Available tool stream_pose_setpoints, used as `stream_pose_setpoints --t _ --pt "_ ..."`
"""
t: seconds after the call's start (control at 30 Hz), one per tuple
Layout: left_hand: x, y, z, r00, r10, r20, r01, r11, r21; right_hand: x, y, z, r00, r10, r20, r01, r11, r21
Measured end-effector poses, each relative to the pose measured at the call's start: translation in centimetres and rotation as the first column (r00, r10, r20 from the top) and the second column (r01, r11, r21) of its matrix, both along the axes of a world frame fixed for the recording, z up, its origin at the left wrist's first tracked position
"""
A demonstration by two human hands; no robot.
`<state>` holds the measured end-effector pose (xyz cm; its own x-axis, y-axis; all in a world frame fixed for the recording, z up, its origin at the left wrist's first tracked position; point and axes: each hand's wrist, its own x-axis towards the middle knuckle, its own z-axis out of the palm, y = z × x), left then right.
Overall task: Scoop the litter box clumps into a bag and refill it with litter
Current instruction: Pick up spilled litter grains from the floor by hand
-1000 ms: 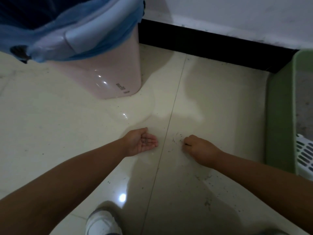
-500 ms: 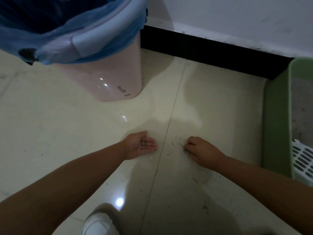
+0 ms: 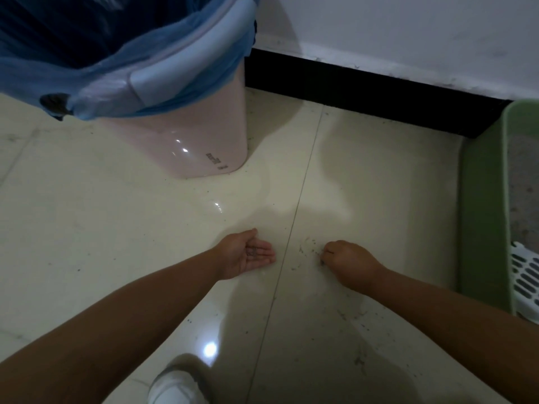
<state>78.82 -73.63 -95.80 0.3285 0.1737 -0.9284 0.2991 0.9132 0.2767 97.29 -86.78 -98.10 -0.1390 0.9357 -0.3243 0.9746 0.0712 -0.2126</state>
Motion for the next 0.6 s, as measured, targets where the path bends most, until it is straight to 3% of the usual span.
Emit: stream_pose_setpoints --t 0.2,0.27,0.3,0.37,0.43,0.5,0.53,0.6 --pt "-0.2 -0.1 -0.1 1.000 0.018 -0.014 -0.018 1.000 0.001 -0.5 -0.4 -0.1 0.998 0.026 0.055 -0.030 0.996 0.087" --pt "-0.2 -0.1 0.0 0.999 0.032 -0.010 -0.032 0.999 -0.010 -1.0 -0.1 0.3 0.992 -0.112 -0.059 0.115 0.992 0.059" --pt "-0.2 0.0 0.1 0.999 0.039 -0.006 -0.039 0.999 -0.014 -1.2 0.3 0.4 0.952 -0.272 -0.139 0.281 0.958 0.050" --pt "0.0 0.0 0.2 0.998 0.057 0.003 -0.057 0.998 -0.019 -1.8 1.2 1.4 0.805 -0.550 -0.223 0.541 0.834 -0.103" --pt "0.0 -0.1 0.3 0.996 0.083 0.012 -0.083 0.996 -0.032 -2.7 2.3 2.7 0.555 -0.718 -0.419 0.664 0.686 -0.297" --pt "-0.1 -0.1 0.2 0.994 0.101 0.032 -0.099 0.994 -0.049 -3.9 3.2 4.0 0.267 -0.766 -0.585 0.627 0.599 -0.499" --pt "-0.2 -0.1 0.1 0.994 0.104 0.041 -0.101 0.993 -0.056 -4.5 3.6 4.6 0.187 -0.770 -0.610 0.564 0.592 -0.575" --pt "-0.4 -0.1 0.0 0.996 0.079 0.050 -0.075 0.995 -0.072 -4.7 3.8 5.2 0.141 -0.780 -0.609 0.519 0.583 -0.626"
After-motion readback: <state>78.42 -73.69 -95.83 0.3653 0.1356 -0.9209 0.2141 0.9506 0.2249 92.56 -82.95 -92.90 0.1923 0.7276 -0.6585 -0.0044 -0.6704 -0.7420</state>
